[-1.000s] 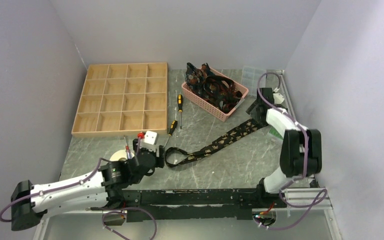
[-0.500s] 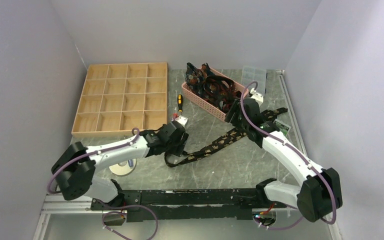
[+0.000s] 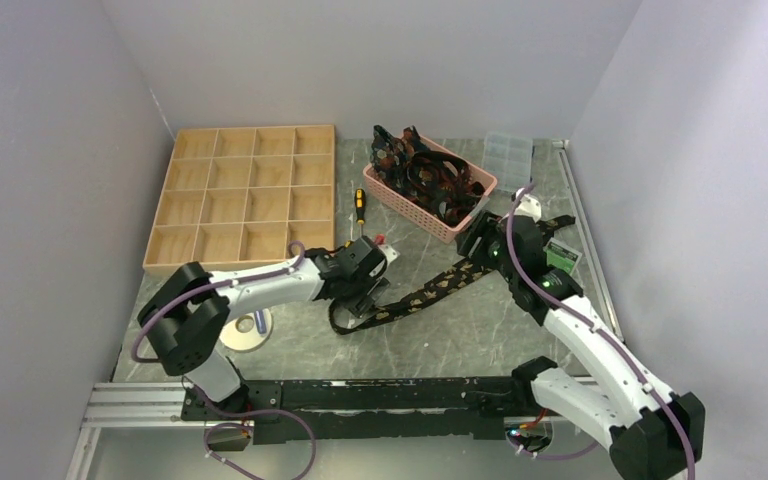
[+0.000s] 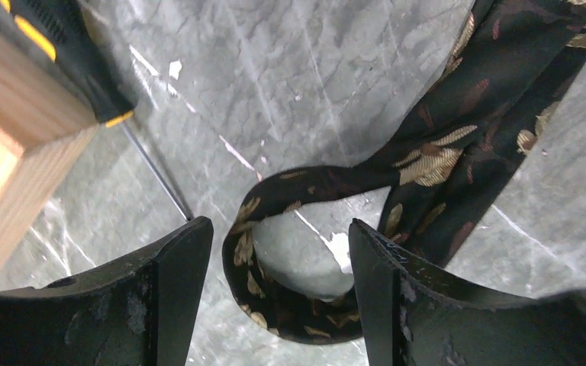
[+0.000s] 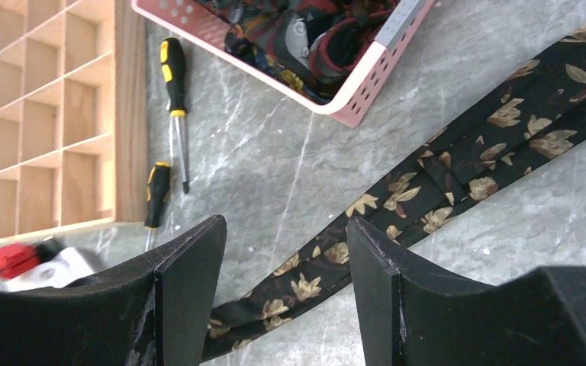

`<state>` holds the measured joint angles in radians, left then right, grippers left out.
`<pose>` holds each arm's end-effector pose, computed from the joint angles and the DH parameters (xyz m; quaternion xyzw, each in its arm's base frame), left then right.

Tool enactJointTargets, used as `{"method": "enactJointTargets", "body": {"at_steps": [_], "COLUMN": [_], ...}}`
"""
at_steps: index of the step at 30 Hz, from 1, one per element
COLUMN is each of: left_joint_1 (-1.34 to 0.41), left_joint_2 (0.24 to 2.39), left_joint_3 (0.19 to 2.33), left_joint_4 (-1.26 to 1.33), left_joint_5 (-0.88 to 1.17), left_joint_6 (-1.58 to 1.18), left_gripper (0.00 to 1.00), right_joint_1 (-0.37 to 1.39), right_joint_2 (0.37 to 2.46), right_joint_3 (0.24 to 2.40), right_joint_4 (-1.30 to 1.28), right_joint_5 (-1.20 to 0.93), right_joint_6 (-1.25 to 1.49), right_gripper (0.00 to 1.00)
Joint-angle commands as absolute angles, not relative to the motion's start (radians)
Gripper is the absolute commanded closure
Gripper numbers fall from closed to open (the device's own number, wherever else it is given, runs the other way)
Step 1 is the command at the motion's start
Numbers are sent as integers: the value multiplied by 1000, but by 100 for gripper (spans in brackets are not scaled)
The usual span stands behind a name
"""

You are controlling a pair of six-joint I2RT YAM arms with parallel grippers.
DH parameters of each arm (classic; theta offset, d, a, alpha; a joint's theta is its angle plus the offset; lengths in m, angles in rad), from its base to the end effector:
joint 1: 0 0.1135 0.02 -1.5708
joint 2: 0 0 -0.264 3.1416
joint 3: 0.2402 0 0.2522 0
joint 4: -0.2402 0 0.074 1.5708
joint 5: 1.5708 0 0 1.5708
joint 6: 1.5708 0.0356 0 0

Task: Roll the ties
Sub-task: Flatten out the tie at the center of the board.

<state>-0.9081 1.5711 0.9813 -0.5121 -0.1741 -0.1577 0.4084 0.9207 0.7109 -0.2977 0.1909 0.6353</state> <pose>0.1933 -0.2377 0.1938 0.3363 0.9090 -0.0447 0.2423 0.1931 0.0762 0.2784 0.1451 0.8471 0.1803 0.4784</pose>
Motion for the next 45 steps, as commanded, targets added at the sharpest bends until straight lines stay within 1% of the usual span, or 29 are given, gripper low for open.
{"method": "enactJointTargets", "body": {"at_steps": [1, 4, 5, 6, 7, 8, 10, 11, 12, 13, 16, 19, 20, 22, 23, 25, 26, 27, 28, 29, 31, 32, 33, 34, 36, 38, 40, 45], "left_joint_1": [-901, -890, -884, -880, -878, -877, -880, -889, -905, -928, -1076, -1278, -1361, -1469, -1511, -1566, -1590, -1605, -1616, -1622, -1624, -1624, -1622, -1623, -1624, -1624, -1626, -1628], "left_joint_2": [1640, 1684, 1691, 1697, 1701, 1698, 1661, 1628, 1584, 1538, 1350, 1235, 1220, 1221, 1238, 1305, 1344, 1393, 1449, 1522, 1742, 1873, 2007, 2078, 2140, 2114, 2070, 1919], "left_joint_3": [1045, 1069, 1076, 1085, 1093, 1095, 1077, 1052, 1021, 988, 825, 662, 621, 536, 509, 501, 521, 567, 639, 739, 900, 978, 1037, 1084, 1109, 1049, 987, 914], "left_joint_4": [-463, -448, -445, -446, -453, -454, -426, -405, -382, -357, -230, -75, -42, 60, 104, 106, 42, -134, -436, -822, -1482, -1658, -1681, -1684, -1684, -1687, -1688, -1686], "left_joint_5": [-138, -123, -119, -111, -101, -107, -109, -127, -156, -195, -438, -774, -895, -1097, -1185, -1335, -1425, -1477, -1502, -1509, -1492, -1486, -1482, -1471, -1426, -1367, -1336, -1344], "left_joint_6": [24, 79, 87, 91, 93, 91, 65, 47, 29, 11, -74, -134, -161, -175, -185, -244, -296, -414, -688, -1055, -1774, -2026, -1998, -1996, -2116, -2295, -2386, -2375], "left_gripper": [29, 33, 37, 44, 53, 68, 88, 94, 97, 97, 97, 97, 97, 97, 97, 97, 97, 97, 97, 97, 97, 97, 97, 97, 97, 97, 97, 97], "right_joint_1": [412, 411, 411, 412, 411, 411, 413, 411, 412, 412, 411, 412, 411, 411, 411, 413, 413, 413, 413, 413, 414, 414, 414, 414, 415, 414, 414, 415], "right_joint_2": [838, 795, 780, 768, 757, 747, 737, 735, 735, 737, 755, 789, 800, 816, 823, 836, 840, 845, 851, 859, 879, 892, 903, 914, 932, 931, 919, 948], "right_joint_3": [691, 682, 681, 678, 678, 674, 664, 655, 647, 636, 597, 560, 550, 532, 519, 503, 496, 489, 485, 483, 477, 475, 471, 466, 464, 463, 457, 472], "right_joint_4": [-314, -336, -343, -349, -354, -357, -358, -356, -350, -341, -304, -260, -247, -222, -211, -190, -184, -179, -176, -174, -164, -158, -148, -140, -138, -145, -142, -134], "right_joint_5": [148, 136, 134, 133, 134, 137, 146, 147, 148, 144, 131, 117, 112, 101, 98, 89, 90, 93, 93, 92, 89, 88, 84, 83, 89, 105, 108, 96], "right_joint_6": [632, 634, 634, 631, 629, 626, 621, 622, 624, 626, 642, 655, 658, 655, 655, 652, 651, 651, 652, 652, 658, 661, 665, 669, 671, 664, 652, 640], "right_gripper": [36, 36, 36, 36, 36, 36, 37, 37, 37, 37, 37, 38, 38, 38, 38, 38, 38, 38, 38, 38, 38, 38, 38, 38, 38, 38, 38, 37]}}
